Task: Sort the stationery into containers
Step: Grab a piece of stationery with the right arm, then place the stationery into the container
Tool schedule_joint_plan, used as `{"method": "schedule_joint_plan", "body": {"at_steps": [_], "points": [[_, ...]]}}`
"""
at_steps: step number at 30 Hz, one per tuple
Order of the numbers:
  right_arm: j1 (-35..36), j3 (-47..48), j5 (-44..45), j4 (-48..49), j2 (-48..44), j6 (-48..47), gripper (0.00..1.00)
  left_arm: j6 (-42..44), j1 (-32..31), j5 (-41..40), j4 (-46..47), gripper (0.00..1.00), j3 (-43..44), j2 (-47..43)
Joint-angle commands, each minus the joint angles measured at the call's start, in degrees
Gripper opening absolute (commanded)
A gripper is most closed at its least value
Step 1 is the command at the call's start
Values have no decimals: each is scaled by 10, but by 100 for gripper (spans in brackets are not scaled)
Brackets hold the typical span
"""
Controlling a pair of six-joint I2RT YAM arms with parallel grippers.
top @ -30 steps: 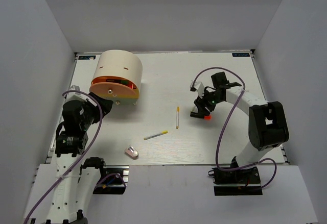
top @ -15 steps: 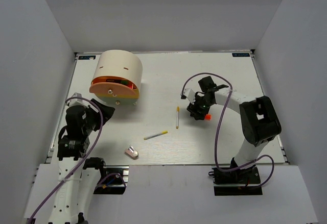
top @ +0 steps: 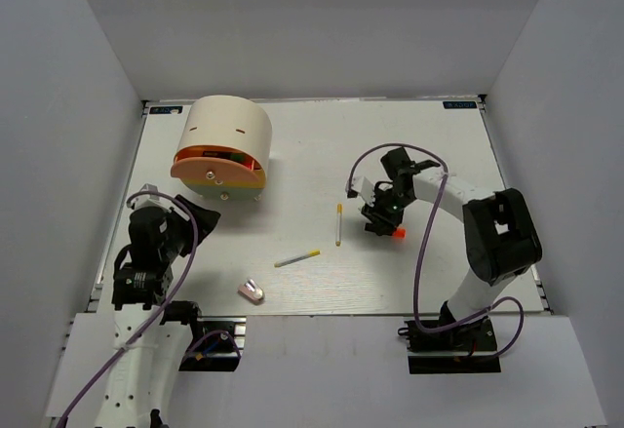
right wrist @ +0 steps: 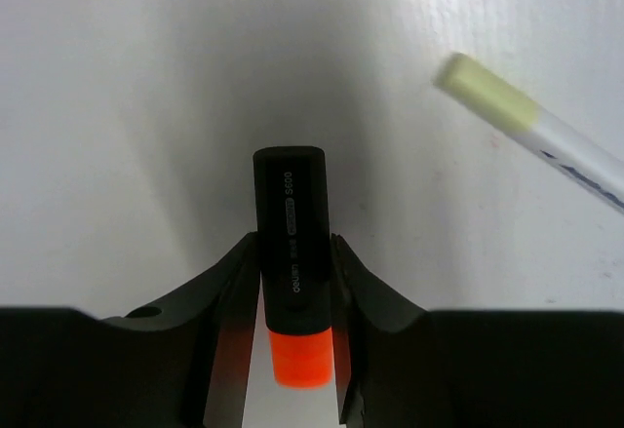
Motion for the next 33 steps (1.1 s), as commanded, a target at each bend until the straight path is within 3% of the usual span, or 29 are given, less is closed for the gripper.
{"method": "schedule_joint_plan", "body": {"at_steps": [1, 6, 7, 10, 17, 18, 24, 30, 33], "points": [[3, 107, -121, -149, -48, -78, 6, -7, -2, 8, 9, 79, -10, -3], [30, 279, -239, -234, -30, -129, 2, -18, -2, 19, 26, 79, -27, -3], [37, 348, -267, -232, -25, -129, 2, -23, -2, 19, 32, 79, -33, -3], [68, 427, -321, -182, 10, -70, 1, -23, -2, 19, 32, 79, -34, -14], [138, 499, -414, 171, 69, 233, 1, -28, -2, 19, 27, 79, -44, -31], [146, 499, -414, 282, 86, 334, 1, -34, -2, 19, 22, 79, -44, -37], [197, 557, -387, 548, 173, 567, 0, -39, -2, 19, 22, 79, -56, -43], [227, 649, -358, 602, 245, 634, 0, -39, -2, 14, 10, 79, -56, -48], [237, 637, -354, 620, 254, 651, 0, -39, -2, 14, 10, 79, -62, -59]]}}
